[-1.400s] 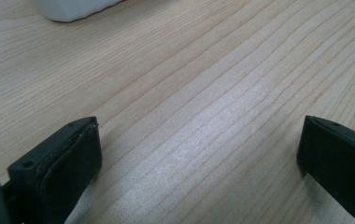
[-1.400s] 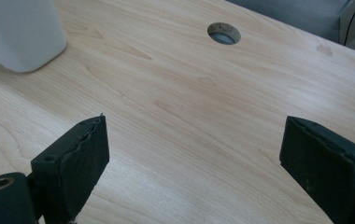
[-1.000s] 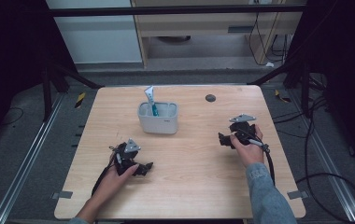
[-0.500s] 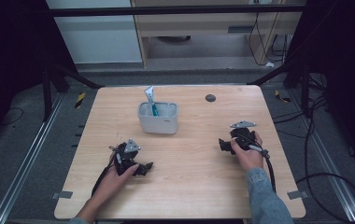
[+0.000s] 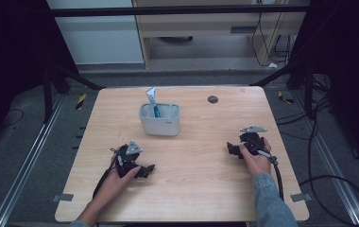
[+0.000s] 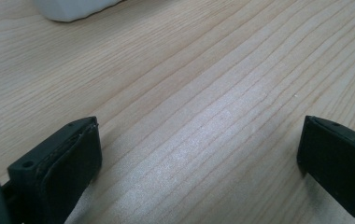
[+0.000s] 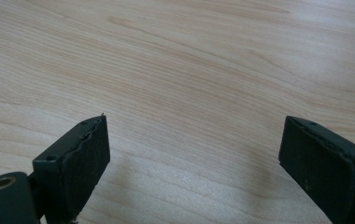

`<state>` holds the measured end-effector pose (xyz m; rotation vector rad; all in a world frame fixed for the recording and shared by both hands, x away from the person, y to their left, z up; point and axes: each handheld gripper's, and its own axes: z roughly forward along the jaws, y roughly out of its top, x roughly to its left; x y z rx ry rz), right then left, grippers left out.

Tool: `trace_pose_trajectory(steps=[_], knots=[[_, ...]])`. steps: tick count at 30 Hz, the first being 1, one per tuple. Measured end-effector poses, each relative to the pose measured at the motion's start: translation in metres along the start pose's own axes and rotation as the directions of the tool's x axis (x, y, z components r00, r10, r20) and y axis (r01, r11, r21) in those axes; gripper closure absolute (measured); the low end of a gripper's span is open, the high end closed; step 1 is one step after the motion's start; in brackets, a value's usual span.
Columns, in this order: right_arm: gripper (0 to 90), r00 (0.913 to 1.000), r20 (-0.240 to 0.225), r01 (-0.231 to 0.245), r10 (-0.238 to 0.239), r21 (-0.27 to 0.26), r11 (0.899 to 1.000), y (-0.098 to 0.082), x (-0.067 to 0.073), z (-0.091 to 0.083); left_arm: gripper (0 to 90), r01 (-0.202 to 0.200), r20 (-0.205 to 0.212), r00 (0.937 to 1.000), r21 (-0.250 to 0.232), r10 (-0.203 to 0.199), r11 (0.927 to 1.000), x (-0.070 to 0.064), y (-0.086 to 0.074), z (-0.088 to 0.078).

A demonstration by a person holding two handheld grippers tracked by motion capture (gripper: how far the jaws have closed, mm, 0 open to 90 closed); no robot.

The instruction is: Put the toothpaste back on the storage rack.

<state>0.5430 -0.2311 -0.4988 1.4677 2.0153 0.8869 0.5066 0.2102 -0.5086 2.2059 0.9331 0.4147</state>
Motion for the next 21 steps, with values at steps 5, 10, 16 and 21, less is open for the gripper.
trace_pose_trajectory(steps=[5, 10, 16, 21], knots=[[9.2, 0.9998, 0.007, -0.02, 0.02, 0.004, 1.0, -0.0059, -0.006, 0.0004, 0.0, 0.0, 0.0, 1.0, 0.0, 0.0, 1.0, 0.0, 0.0, 0.0], [9.1, 0.9995, 0.012, -0.03, 0.03, 0.008, 1.0, -0.0085, -0.0085, 0.0014, 0.0, 0.0, 0.0, 1.0, 0.0, 0.0, 1.0, 0.0, 0.0, 0.0], [8.4, 0.999, 0.008, -0.045, 0.045, 0.015, 0.999, -0.01, -0.0077, 0.0049, 0.0, 0.0, 0.0, 1.0, 0.0, 0.0, 1.0, 0.0, 0.0, 0.0], [7.8, 0.9991, 0.02, -0.038, 0.038, 0.002, 0.999, -0.0101, -0.0067, 0.0072, 0.0, 0.0, 0.0, 1.0, 0.0, 0.0, 1.0, 0.0, 0.0, 0.0]])
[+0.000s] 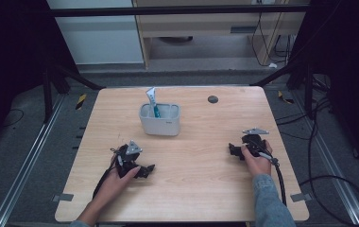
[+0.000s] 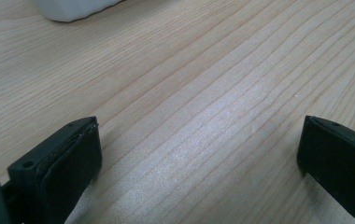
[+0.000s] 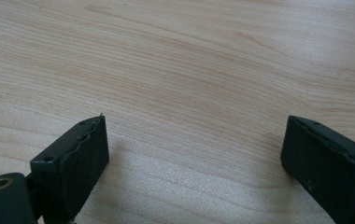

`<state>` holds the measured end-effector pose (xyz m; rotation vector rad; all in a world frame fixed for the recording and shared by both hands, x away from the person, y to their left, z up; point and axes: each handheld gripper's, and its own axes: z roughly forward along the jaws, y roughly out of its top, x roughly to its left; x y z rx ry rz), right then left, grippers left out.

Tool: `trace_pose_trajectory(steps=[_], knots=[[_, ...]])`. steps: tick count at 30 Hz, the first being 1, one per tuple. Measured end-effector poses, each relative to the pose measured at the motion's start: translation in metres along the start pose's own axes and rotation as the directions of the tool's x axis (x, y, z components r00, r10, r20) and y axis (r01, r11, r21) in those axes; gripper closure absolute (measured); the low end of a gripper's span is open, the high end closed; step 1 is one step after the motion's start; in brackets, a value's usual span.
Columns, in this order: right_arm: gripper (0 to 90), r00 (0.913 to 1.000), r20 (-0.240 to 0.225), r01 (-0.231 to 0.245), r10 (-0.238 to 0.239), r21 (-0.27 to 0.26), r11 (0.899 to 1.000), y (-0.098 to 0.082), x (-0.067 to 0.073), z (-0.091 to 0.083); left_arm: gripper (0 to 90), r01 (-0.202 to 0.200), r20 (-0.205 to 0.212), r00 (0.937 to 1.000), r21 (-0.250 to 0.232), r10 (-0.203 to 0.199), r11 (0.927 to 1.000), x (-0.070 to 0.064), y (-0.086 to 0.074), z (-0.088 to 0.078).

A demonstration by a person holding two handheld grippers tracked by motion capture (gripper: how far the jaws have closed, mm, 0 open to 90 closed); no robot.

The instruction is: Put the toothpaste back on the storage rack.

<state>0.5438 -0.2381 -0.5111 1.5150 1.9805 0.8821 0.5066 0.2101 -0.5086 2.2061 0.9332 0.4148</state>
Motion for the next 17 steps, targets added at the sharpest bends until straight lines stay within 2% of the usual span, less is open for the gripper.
trace_pose_trajectory(steps=[13, 17], knots=[[2.8, 0.9999, 0.004, 0.009, -0.009, 0.018, 1.0, -0.001, 0.008, 0.0, 0.0, 0.0, 0.0, 1.0, 0.0, 0.0, 1.0, 0.0, 0.0, 0.0], [0.3, 0.9992, 0.033, -0.026, 0.025, 0.027, 0.999, 0.0, 0.011, 0.001, 0.0, 0.0, 0.0, 1.0, 0.0, 0.0, 1.0, 0.0, 0.0, 0.0]])
